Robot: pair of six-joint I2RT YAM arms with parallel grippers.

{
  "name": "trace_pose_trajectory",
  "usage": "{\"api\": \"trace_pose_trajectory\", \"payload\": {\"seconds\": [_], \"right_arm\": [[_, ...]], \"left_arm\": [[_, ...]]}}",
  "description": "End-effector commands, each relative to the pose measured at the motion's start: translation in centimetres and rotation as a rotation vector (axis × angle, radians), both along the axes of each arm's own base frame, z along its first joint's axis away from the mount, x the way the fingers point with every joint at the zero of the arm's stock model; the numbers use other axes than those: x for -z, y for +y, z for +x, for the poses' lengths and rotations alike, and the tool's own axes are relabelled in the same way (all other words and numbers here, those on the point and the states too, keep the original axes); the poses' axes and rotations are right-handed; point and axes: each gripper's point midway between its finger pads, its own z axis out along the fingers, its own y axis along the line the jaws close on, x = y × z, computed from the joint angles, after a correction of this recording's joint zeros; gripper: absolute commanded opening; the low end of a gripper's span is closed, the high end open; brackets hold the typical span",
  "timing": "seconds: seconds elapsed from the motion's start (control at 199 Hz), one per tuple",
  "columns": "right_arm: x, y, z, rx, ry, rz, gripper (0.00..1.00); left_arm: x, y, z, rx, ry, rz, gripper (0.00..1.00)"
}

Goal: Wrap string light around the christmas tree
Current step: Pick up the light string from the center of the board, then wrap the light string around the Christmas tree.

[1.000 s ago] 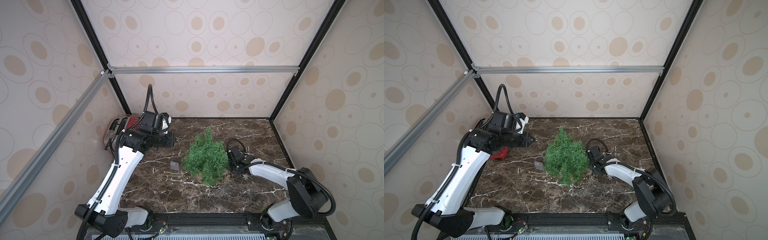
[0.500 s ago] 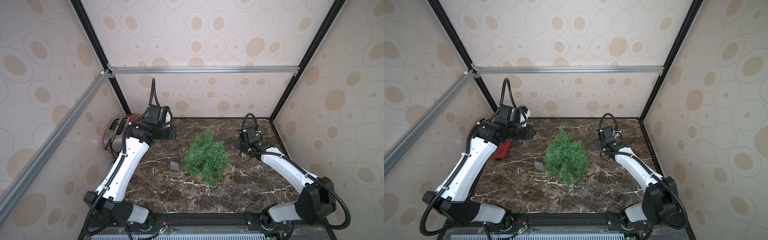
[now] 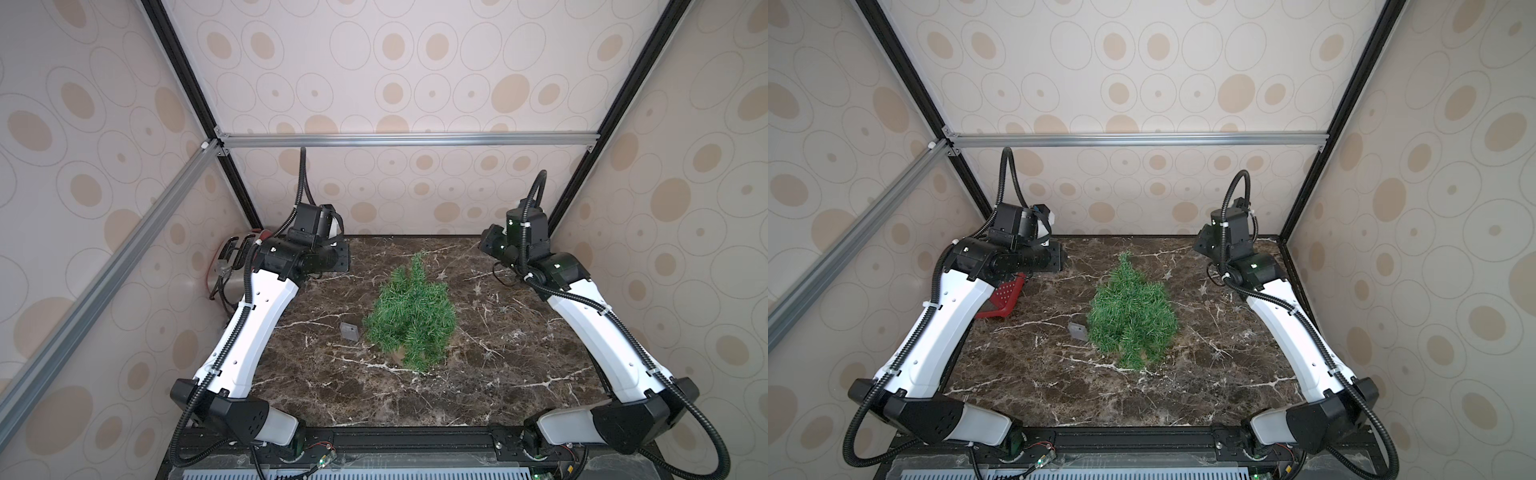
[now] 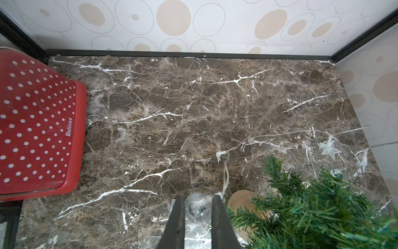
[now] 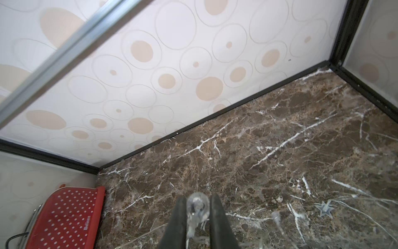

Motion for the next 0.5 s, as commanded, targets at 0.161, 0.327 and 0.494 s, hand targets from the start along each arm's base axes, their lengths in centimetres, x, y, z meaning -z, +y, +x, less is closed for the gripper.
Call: {"api": "trace_pose_trajectory", "payload": {"seconds": [0.161, 0.327, 0.494], "right_arm": [[-8.7, -0.5, -4.8, -0.114, -0.165, -0.018, 0.10], [-11.1, 0.3, -7.8, -0.224, -0.216, 0.003, 0.09], [-10.8, 2.4, -10.4, -0.387, -0.203, 0.021, 0.10]], "left_arm": [[-5.6, 0.3, -0.7, -0.022, -0.147, -0.092, 0.00], [-6.6, -1.2, -2.4, 0.057, -0.164, -0.198, 0.00], [-7.3, -3.0, -5.1, 0.176, -0.179, -0.300, 0.00]]}}
